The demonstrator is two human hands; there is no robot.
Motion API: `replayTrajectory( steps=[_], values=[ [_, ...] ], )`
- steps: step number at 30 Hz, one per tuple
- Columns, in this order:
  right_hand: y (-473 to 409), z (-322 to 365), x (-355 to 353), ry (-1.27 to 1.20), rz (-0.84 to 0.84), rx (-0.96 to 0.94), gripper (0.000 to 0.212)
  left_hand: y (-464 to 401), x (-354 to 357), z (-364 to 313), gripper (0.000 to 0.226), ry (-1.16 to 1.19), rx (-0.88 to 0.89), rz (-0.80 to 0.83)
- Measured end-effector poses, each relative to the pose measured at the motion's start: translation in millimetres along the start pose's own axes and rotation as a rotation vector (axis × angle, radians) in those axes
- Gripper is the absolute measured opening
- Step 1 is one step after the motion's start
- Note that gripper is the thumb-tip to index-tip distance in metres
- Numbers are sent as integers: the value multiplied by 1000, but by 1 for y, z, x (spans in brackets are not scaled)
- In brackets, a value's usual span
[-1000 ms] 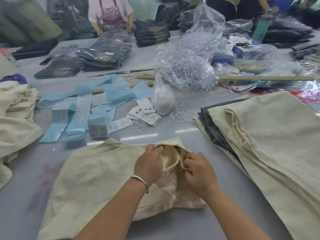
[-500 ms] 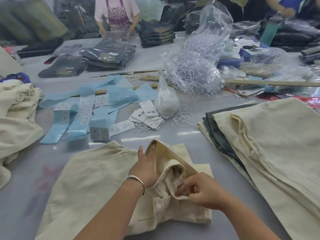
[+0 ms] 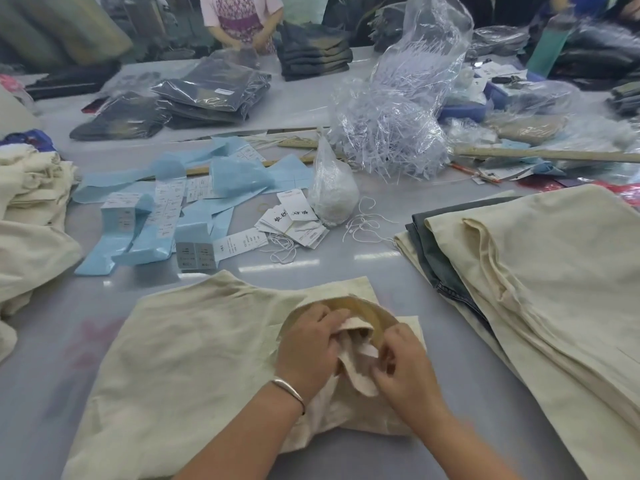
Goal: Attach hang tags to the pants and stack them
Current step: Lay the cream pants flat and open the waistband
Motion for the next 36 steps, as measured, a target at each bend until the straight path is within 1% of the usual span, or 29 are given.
replayTrajectory(
  steps=[1,2,3,5,7,8,10,12,14,15,17,19,21,23,27,29,31,34,36],
  values=[
    [-1,-7,-3,36,-45,68,36,1,-1,7,41,29,-51,13],
    [-2,-12,-4,65,-48,115,37,2,-4,14,41,60,-104,13],
    [-3,-14,-3,81,-15,134,36,3,-5,19,41,87,-153,5],
    [-5,-11,2,83,71,119,30,6,-9,24,41,128,-245,-15],
    [-8,-5,1,51,66,114,25,10,-12,26,38,102,-287,-28],
    [-10,-3,-2,13,35,130,26,11,-15,25,35,60,-264,-43],
    [-14,-2,-9,-96,-9,204,31,13,-21,14,30,-7,-143,-62],
    [-17,-1,-10,-243,11,324,27,16,-20,-2,37,21,-49,-20],
    [-18,-4,-10,-372,37,500,17,18,-16,-14,38,48,-48,41],
    [-18,-7,-11,-423,47,596,18,18,-14,-18,39,22,-42,53],
    [-15,-11,-13,-511,59,748,22,17,-9,-20,47,-78,-4,69],
    [-12,-13,-16,-571,51,833,22,17,-3,-20,54,-146,0,99],
    [-10,-14,-17,-621,48,869,21,19,2,-20,55,-100,-89,101],
    [-9,-14,-17,-689,65,895,20,18,6,-21,50,-16,-174,58],
    [-8,-12,-18,-811,92,925,22,15,8,-21,26,161,-275,-52],
    [-7,-13,-19,-846,100,918,25,15,9,-19,18,180,-291,-59],
    [-5,-14,-20,-873,116,901,23,15,10,-17,16,171,-283,-41],
    [-3,-13,-19,-902,156,874,37,16,10,-15,13,181,-260,-30],
    [-3,-12,-19,-899,172,852,36,17,9,-15,12,193,-249,-48]
  ],
)
Point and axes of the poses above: each hand's wrist, its own y-axis away from the middle knuckle, its own x-axis out of the palm, z = x × y, the point moved 6 cm from there along -y, towards the middle knuckle, and after that the axes turned 15 degrees about -z, right-handed, at the moved point
